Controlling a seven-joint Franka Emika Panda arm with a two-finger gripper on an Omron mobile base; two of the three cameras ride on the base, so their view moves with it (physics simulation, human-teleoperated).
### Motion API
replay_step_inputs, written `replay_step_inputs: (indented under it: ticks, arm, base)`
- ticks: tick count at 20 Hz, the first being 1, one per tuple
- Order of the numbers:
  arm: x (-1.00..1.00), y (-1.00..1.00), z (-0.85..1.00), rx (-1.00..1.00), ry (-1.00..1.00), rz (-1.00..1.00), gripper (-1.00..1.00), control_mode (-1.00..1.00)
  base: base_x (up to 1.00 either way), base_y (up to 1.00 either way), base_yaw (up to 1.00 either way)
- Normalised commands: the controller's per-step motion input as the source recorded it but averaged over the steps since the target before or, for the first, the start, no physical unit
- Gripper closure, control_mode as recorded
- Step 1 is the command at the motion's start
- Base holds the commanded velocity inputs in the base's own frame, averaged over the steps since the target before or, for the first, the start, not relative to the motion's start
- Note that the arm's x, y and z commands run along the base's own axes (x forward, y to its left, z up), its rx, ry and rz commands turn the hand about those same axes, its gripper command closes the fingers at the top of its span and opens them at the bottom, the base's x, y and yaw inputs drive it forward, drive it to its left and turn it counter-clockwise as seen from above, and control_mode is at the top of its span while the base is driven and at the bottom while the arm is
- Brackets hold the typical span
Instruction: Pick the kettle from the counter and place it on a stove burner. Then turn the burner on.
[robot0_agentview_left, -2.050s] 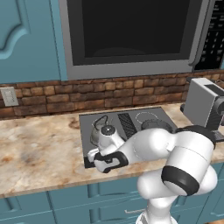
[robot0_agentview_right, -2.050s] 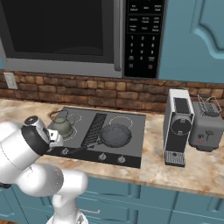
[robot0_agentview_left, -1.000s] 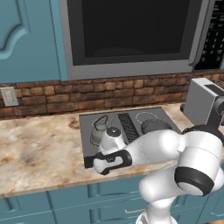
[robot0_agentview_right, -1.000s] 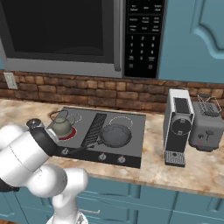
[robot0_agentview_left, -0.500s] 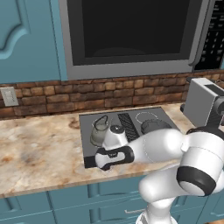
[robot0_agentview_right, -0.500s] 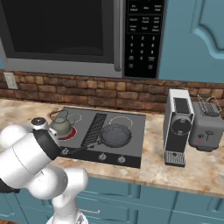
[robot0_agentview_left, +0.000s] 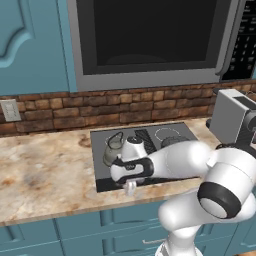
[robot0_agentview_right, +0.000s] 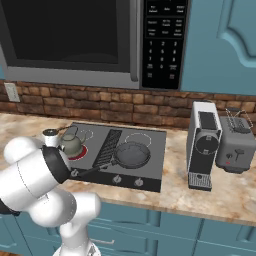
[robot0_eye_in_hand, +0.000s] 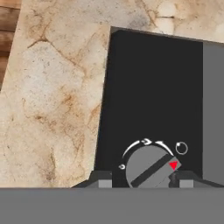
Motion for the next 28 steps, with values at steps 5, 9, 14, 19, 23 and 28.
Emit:
replay_step_inputs:
  ticks: [5,9,14,19,23,28]
  arm:
    - [-0.48,0.32,-0.01,-0.20,0.00,0.49,1.00,-1.00]
    - [-0.52,0.33,0.00,-0.22,-0.02,0.52,1.00,-1.00]
    - [-0.52,0.29,0.00,-0.17,-0.03,0.49,1.00,-1.00]
    - [-0.37,0.13,0.00,-0.07,0.00,0.34,1.00,-1.00]
    - [-0.32,0.07,0.00,-0.03,0.00,0.30,1.00,-1.00]
    - [-0.26,0.09,0.00,-0.02,0.00,0.28,1.00,-1.00]
  base:
    - [0.00,0.00,0.00]
    - [0.00,0.00,0.00]
    - [0.00,0.00,0.00]
    - [0.00,0.00,0.00]
    - [0.00,0.00,0.00]
    - [0.00,0.00,0.00]
